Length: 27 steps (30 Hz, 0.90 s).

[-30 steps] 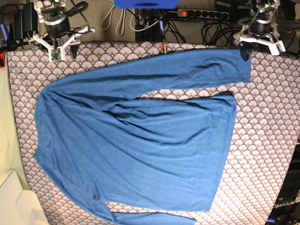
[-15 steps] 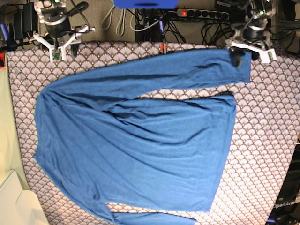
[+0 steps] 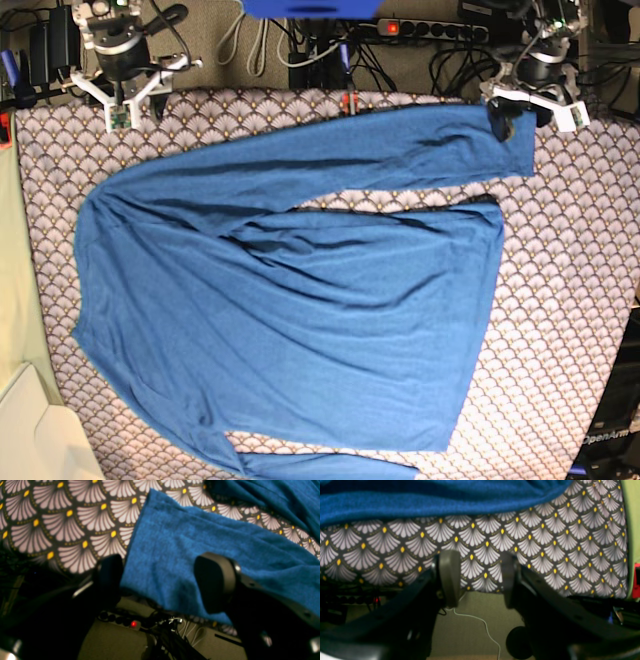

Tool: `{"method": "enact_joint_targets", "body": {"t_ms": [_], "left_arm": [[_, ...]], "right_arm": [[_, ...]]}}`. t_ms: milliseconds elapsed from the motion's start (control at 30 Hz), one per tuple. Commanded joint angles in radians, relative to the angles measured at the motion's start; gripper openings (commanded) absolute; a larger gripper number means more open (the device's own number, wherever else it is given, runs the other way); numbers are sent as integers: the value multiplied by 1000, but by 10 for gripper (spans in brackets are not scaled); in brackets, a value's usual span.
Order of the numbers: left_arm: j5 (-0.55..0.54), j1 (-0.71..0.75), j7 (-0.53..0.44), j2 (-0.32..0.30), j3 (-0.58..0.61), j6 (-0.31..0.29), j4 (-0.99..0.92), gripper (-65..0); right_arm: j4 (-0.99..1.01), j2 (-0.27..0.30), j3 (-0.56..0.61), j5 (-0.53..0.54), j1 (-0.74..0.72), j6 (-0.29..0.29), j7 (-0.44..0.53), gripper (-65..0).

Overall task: Fold the T-shirt properly
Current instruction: 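Lower the right gripper and grasp the shirt's opposite shoulder edge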

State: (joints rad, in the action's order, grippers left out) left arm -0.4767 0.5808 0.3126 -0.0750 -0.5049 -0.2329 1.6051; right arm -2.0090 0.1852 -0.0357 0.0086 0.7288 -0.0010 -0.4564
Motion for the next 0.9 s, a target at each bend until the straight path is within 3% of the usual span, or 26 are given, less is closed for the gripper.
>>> {"method": "enact_joint_targets", "body": {"t_ms": [0, 100, 333, 433, 867], "left_arm": [[-6, 14, 20, -3, -4, -1, 7, -192], [-6, 11, 20, -6, -4, -1, 7, -260], [0, 5, 20, -9, -4, 0, 7, -556], [0, 5, 20, -9, -4, 2, 7, -643], [0, 5, 20, -9, -4, 2, 16, -644]], "right_arm": [[-16, 6, -3, 0, 5, -4, 20, -375], [-16, 7, -3, 0, 4, -4, 23, -375], [-14, 9, -3, -2, -16, -4, 25, -374], [-14, 32, -2, -2, -31, -4, 26, -375], [67, 29, -46, 3, -219, -4, -23, -373]]}}
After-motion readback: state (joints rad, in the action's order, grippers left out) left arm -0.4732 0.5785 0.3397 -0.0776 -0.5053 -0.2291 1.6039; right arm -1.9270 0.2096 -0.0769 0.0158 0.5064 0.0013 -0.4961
